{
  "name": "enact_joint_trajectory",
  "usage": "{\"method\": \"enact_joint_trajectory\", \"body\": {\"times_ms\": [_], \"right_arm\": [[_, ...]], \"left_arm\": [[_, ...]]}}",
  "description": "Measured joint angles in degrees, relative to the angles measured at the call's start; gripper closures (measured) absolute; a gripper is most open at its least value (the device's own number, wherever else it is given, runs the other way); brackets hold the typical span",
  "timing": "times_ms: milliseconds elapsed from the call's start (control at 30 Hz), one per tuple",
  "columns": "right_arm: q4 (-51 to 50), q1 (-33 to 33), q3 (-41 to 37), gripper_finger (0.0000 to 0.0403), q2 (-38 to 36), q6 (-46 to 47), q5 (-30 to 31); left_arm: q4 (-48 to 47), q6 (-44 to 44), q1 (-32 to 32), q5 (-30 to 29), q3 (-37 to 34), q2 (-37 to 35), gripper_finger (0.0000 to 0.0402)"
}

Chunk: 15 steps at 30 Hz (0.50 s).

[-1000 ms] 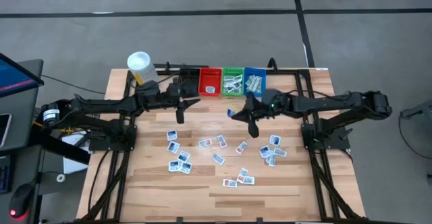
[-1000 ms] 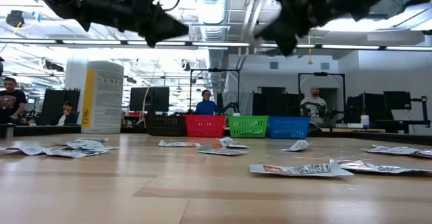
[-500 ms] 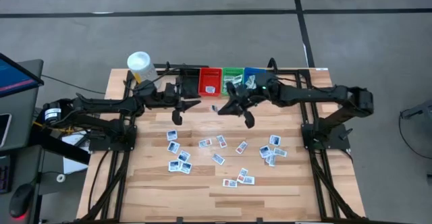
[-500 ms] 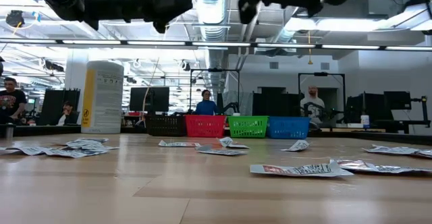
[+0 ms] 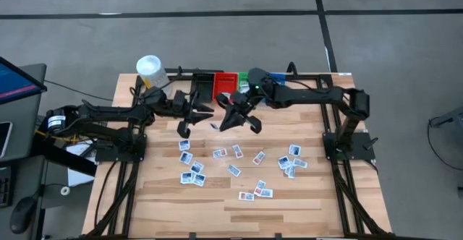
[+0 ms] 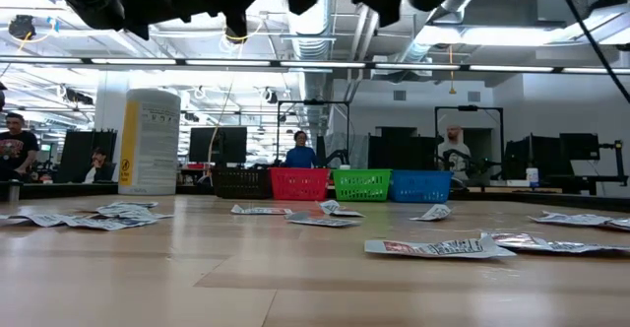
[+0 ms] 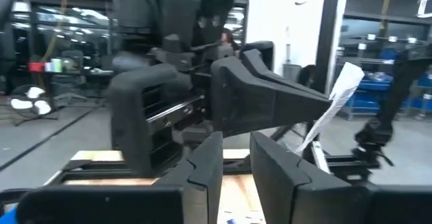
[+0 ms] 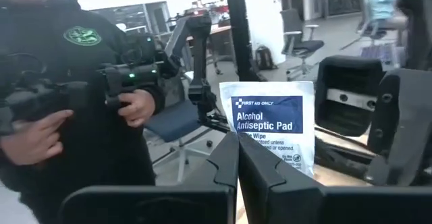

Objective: Pick & Place First Aid Supplies
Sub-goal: Put the alcohol pad into the red bin

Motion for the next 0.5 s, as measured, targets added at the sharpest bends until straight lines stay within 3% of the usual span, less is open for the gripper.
{"method": "enact_joint_trajectory", "body": {"times_ms": [500], "right_arm": [[-0.1, -1.9, 4.1, 0.0403, 2.0, 0.9, -2.1]], "left_arm": [[0.0, -1.9, -0.2, 4.2, 0.0, 0.0, 0.0350]]}}
